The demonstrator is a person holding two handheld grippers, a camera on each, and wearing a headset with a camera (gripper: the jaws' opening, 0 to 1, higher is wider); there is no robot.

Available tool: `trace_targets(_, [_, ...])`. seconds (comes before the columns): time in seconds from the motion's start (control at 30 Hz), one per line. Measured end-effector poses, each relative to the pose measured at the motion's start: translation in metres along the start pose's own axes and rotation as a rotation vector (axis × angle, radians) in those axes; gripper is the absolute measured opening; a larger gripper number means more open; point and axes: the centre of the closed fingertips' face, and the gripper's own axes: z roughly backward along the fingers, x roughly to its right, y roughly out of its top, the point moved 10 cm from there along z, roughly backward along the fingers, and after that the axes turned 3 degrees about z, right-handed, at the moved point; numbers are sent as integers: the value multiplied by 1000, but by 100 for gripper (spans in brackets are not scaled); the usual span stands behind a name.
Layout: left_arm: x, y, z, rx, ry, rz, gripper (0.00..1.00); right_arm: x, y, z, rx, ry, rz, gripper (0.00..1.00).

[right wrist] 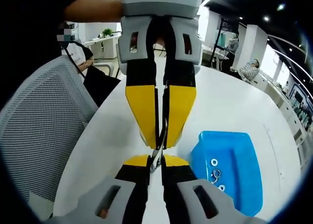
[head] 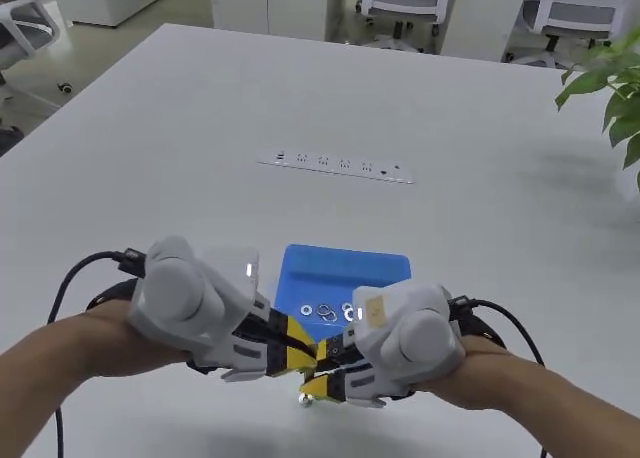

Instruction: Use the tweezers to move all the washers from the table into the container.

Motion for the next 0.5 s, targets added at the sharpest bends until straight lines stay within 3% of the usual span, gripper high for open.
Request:
trace_targets(0.43, [3, -2, 0, -6, 13, 22, 7, -1, 0, 0, -2, -6, -25, 9])
trace_targets(0.5, [3, -4, 2, -4, 18, 35, 11, -1, 1, 1, 0, -10, -28, 9])
